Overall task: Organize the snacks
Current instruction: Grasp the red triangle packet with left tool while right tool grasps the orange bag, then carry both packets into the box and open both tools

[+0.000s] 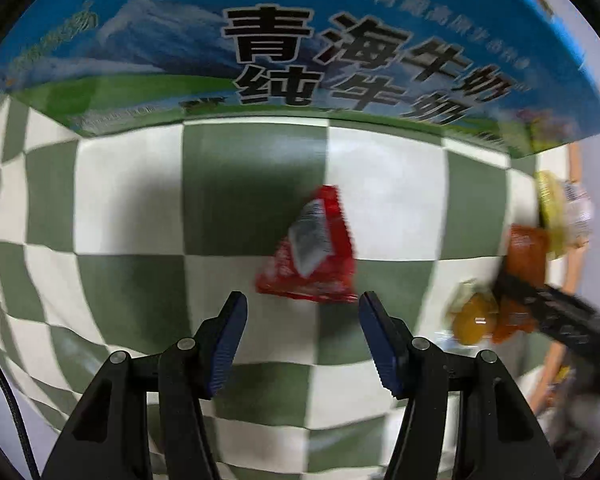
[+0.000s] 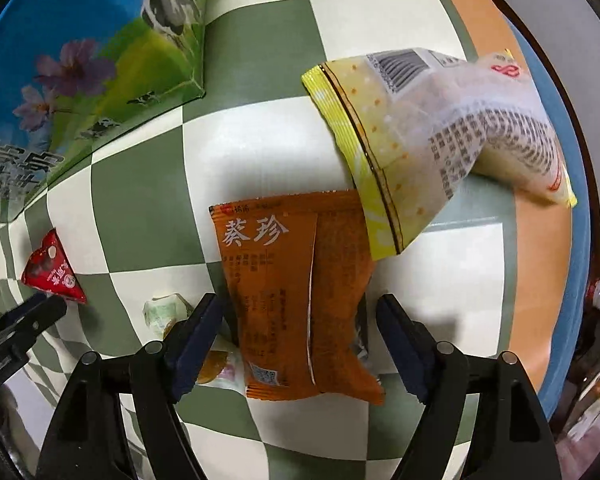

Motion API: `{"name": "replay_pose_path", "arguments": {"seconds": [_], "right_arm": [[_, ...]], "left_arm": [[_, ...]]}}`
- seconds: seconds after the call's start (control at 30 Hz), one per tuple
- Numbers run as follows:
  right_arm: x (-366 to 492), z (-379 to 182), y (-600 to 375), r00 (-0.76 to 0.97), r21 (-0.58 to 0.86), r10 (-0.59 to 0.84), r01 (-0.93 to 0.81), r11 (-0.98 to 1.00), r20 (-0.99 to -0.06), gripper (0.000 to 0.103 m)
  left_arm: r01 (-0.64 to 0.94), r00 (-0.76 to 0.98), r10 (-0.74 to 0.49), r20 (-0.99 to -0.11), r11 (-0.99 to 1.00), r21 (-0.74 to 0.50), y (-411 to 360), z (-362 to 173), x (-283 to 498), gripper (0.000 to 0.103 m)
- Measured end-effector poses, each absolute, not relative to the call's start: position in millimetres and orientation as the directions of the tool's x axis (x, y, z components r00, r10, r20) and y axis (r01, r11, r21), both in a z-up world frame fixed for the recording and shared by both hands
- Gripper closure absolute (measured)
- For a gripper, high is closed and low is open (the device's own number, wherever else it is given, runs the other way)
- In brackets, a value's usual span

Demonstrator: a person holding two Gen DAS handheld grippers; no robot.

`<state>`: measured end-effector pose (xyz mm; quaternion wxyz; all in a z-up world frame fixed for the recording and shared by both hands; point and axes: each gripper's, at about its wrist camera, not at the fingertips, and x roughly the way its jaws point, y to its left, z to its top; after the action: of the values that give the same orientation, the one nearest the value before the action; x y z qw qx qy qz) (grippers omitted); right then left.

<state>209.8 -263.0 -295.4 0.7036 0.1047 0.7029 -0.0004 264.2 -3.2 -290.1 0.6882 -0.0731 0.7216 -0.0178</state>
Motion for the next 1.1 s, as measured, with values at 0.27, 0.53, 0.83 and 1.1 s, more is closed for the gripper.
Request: {"name": "replay_pose_path", "arguments": {"seconds": [0.27, 0.53, 0.83, 1.1], "right_arm": [[223.2, -301.9, -261.8, 0.04, 0.14, 0.135, 0.179, 0.974, -0.99, 0.022], [198.8, -300.2, -234.8, 0.077, 0.086, 0.076, 0.147, 0.985, -0.994, 0.046], [174.0, -273.9, -217.9, 0.107, 0.134, 0.117, 0.163, 0.977, -0.987, 0.051], [159.9, -271.3, -211.0, 0.09, 0.145, 0.131, 0.173, 0.974, -0.987, 0.051]], "left_arm": [[-0.166, -0.059, -0.194, -0.979, 0.969, -0.182, -3.4, -300.7, 287.4, 0.047], [-0.115, 0.001, -0.121, -0.993, 0.986, -0.121, -16.5, -290.8, 294.6, 0.064], [-0.099, 0.041, -0.119, -0.992, 0.987, -0.123, -14.6, -270.2, 275.0, 0.07], [-0.198, -0.024, -0.215, -0.976, 0.958, -0.206, 15.9, -296.8, 283.9, 0.055]]}}
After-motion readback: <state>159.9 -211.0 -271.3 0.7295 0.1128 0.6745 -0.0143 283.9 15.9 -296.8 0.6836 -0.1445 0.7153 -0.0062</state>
